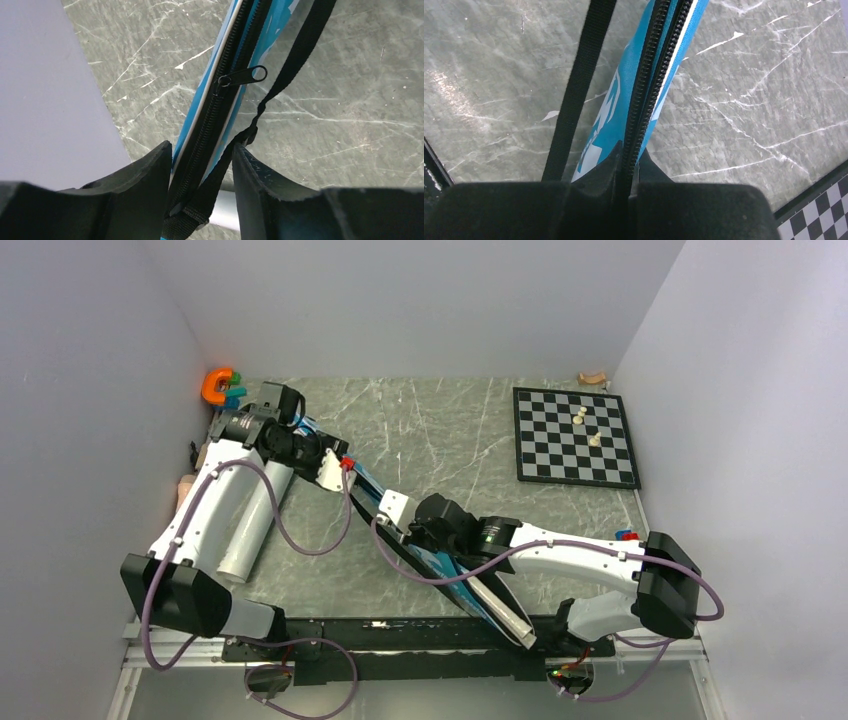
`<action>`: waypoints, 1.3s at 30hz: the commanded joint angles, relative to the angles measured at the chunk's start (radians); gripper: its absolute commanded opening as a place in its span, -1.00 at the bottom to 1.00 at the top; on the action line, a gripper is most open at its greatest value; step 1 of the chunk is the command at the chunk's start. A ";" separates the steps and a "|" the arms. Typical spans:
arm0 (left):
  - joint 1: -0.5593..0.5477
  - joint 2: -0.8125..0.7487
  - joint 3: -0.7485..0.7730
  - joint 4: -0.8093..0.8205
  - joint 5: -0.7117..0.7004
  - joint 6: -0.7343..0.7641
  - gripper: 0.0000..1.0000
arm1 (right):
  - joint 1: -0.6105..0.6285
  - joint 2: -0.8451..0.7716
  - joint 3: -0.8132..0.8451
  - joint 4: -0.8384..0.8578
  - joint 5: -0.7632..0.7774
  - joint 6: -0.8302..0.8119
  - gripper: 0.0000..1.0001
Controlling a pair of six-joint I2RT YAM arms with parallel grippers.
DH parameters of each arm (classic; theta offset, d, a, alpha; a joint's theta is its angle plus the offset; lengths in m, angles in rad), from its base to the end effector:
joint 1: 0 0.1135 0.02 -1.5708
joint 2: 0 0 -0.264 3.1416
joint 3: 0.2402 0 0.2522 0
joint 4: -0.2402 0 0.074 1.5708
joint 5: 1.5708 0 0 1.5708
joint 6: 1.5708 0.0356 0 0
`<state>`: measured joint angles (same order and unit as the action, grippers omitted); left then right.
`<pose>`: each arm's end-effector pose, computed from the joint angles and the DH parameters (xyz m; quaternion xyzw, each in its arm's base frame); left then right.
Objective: Pack up the badminton gear
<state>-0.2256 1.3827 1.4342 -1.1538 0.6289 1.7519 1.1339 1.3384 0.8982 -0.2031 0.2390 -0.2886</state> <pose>0.2474 -0.0783 0.3537 0.8122 0.4485 -0.0648 0.3675 0.1317 0.2621 0.2552 -0.5393 0.7075 0.0849 0.4488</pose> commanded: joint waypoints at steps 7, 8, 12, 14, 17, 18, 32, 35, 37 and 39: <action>-0.042 0.045 0.020 0.043 -0.013 0.001 -0.09 | 0.015 -0.017 0.053 0.052 0.004 -0.029 -1.00; -0.045 0.049 0.020 0.037 -0.022 0.003 -0.10 | 0.015 -0.019 0.051 0.055 0.007 -0.029 -1.00; -0.049 0.047 0.042 -0.032 -0.032 0.026 0.01 | 0.015 -0.025 0.040 0.065 0.022 -0.026 -1.00; -0.049 0.039 0.074 -0.091 -0.015 0.027 0.15 | 0.016 -0.026 0.035 0.068 0.030 -0.029 -1.00; -0.049 0.019 0.115 -0.169 0.017 0.028 0.46 | 0.014 -0.028 0.031 0.074 0.034 -0.033 -1.00; -0.049 0.014 0.126 -0.186 0.027 0.026 0.48 | 0.015 -0.030 0.031 0.074 0.034 -0.035 -1.00; -0.070 0.076 0.081 -0.020 0.106 -0.151 0.47 | 0.017 -0.045 0.028 0.062 0.019 -0.017 -1.00; -0.070 0.088 0.062 -0.002 0.085 -0.142 0.44 | 0.017 -0.044 0.030 0.059 0.022 -0.014 -1.00; -0.069 0.093 0.053 0.006 0.055 -0.131 0.41 | 0.016 -0.050 0.025 0.061 0.024 -0.015 -1.00; -0.060 0.089 0.034 0.027 0.028 -0.120 0.38 | 0.017 -0.058 0.018 0.061 0.024 -0.015 -1.00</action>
<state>-0.2924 1.4754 1.4933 -1.1793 0.6750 1.6241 1.1446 1.3384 0.8986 -0.2100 0.2371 -0.2848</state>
